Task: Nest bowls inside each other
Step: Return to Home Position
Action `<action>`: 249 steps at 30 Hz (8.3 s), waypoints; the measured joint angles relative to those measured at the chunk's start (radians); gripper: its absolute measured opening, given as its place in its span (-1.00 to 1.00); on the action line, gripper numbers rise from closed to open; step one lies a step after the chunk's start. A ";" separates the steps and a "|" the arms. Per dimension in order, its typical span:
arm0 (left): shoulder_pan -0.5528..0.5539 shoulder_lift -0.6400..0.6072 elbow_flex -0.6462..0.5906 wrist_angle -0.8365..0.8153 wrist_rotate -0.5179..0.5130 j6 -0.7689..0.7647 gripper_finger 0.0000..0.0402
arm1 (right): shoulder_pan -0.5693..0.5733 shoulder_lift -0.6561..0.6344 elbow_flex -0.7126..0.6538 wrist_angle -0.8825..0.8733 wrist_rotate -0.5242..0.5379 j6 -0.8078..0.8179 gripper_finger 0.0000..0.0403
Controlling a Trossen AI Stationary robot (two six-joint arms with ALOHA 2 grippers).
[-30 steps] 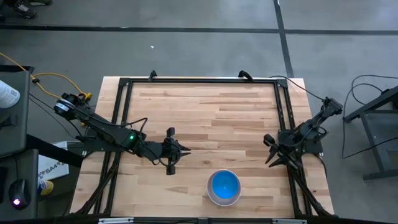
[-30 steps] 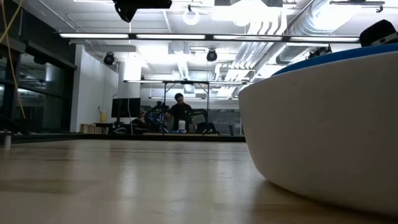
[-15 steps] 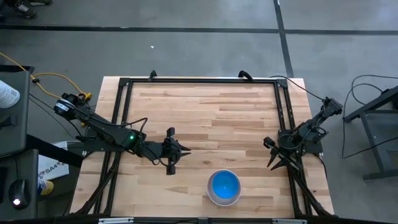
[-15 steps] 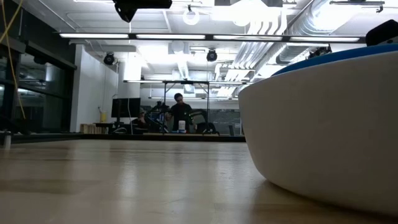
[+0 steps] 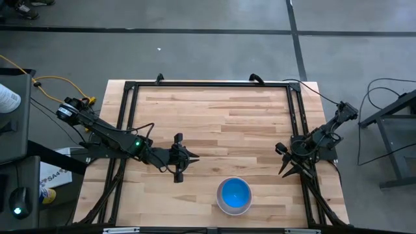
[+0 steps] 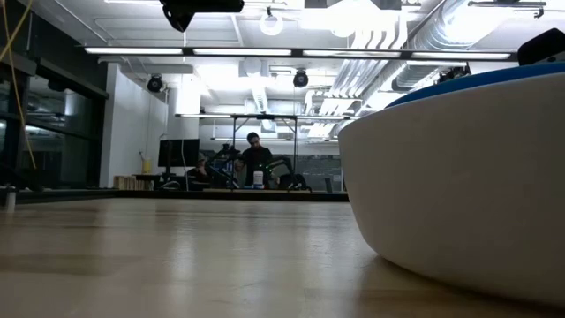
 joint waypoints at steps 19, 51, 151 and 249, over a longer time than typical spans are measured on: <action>-0.002 0.000 -0.031 -0.040 0.091 -0.003 -0.74 | 0.000 0.000 -0.001 0.002 0.000 0.000 -0.65; -0.013 -0.474 -0.799 0.715 0.081 0.152 -0.74 | 0.000 0.010 -0.001 0.003 -0.002 -0.001 -0.65; -0.013 -1.255 -0.884 0.021 0.420 0.314 -0.74 | 0.000 0.010 -0.001 0.001 0.000 -0.001 -0.65; -0.013 -1.255 -0.884 0.022 0.421 0.314 -0.74 | 0.000 0.010 0.000 0.001 0.000 -0.001 -0.65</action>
